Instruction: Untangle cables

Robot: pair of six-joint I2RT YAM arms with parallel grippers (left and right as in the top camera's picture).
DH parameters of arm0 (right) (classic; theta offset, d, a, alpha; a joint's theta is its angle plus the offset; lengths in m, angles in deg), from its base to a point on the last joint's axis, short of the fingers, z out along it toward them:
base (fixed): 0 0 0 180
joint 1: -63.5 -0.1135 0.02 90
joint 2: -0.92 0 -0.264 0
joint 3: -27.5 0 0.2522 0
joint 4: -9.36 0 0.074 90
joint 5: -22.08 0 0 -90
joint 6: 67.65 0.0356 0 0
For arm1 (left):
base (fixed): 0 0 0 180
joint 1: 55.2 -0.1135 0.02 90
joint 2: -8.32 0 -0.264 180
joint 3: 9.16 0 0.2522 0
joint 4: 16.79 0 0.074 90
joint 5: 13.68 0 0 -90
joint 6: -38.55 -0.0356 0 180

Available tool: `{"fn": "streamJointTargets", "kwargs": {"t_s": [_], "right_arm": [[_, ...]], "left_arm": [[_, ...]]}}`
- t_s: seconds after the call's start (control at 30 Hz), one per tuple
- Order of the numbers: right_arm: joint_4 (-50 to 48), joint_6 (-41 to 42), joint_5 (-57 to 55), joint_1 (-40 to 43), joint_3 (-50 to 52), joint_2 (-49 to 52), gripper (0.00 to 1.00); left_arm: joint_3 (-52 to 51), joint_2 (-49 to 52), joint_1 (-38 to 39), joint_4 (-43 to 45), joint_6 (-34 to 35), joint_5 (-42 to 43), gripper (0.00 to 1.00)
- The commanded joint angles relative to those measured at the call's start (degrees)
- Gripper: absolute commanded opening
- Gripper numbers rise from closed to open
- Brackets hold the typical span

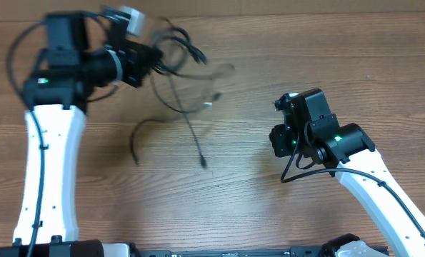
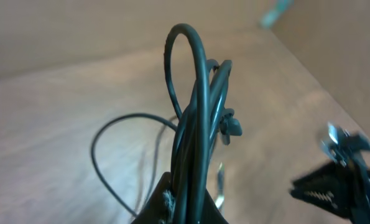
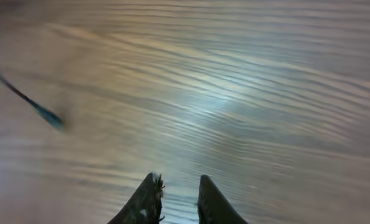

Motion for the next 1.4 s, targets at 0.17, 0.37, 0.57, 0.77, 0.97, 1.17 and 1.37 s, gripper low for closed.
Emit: {"fn": "streamJointTargets", "kwargs": {"t_s": [0.17, 0.37, 0.57, 0.77, 0.97, 1.17, 1.37], "right_arm": [[2.3, 14.3, -15.8, 0.3, -1.2, -1.3, 0.28], [1.4, 14.4, -15.6, 0.3, -1.2, -1.3, 0.31], [3.1, 19.4, -15.6, 2.4, -1.2, -1.4, 0.31], [3.8, 18.4, -7.8, 9.7, -1.2, -1.4, 0.37], [3.8, 12.2, 0.1, 13.3, -1.2, -1.4, 0.38], [3.8, 12.1, 0.2, 13.3, -1.2, -1.4, 0.39], [3.9, 12.1, 0.2, 13.3, -1.2, -1.4, 0.40]], "left_arm": [[7.4, -1.4, -3.5, 4.2, 7.9, 7.6, 0.04], [6.0, 0.1, 4.9, -6.9, -1.2, -0.4, 0.04], [2.3, 4.0, 14.7, -18.6, -7.4, -15.0, 0.04], [0.6, 9.6, 18.5, -21.4, -7.4, -14.7, 0.07], [0.6, 12.6, 20.1, -21.8, -9.3, -11.1, 0.48], [0.6, 12.9, 20.5, -22.2, -10.4, -11.4, 0.52], [0.6, 12.9, 20.5, -22.4, -10.2, -17.2, 0.55]]}}
